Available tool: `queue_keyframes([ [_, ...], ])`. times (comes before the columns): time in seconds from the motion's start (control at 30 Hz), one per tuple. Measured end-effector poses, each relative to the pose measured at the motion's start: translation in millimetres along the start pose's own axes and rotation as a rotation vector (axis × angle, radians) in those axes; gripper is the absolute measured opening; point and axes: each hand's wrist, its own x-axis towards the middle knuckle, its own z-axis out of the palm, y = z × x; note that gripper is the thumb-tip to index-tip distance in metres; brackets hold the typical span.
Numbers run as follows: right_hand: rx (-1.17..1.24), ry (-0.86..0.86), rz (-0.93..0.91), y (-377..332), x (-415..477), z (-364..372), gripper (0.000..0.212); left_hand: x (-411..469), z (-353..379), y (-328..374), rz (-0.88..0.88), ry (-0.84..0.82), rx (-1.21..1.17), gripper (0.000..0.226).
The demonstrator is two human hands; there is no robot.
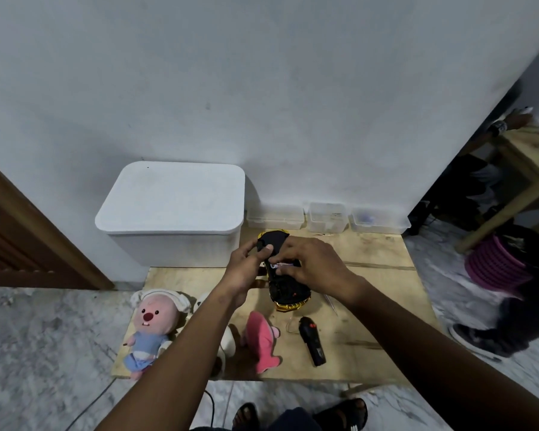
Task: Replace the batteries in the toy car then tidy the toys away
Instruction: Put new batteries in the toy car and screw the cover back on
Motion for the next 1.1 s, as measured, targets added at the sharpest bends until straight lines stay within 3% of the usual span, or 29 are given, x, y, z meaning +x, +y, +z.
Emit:
queue_keyframes([
  [0.43, -0.119, 0.008, -0.055, -10.9, 2.5, 10.1, 0.019, -1.3, -9.4, 3.2, 0.018, 0.04, -0.014, 0.023],
  [0.6, -0.04, -0.019, 0.03, -14.9, 5.3, 7.3, 0.018, -1.3, -12.9, 7.4, 0.006, 0.012, 0.024, 0.02],
  [0.8, 0.534, -0.013, 0.261, -12.4, -0.4, -3.6, 0.045, -0.4, -15.9, 0.4, -0.012, 0.042, -0.005, 0.022],
  [1.0, 0.738, 0.076, 0.283, -9.5, -3.4, -18.4, 0.065, 4.0, -16.5, 0.7, -0.019, 0.096, -0.052, 0.023],
  [1.1, 0.841, 0.166, 0.321, -6.5, -1.6, -11.9, 0.062, 4.9, -12.8, -0.3, -0.024, 0.082, -0.056, 0.025],
])
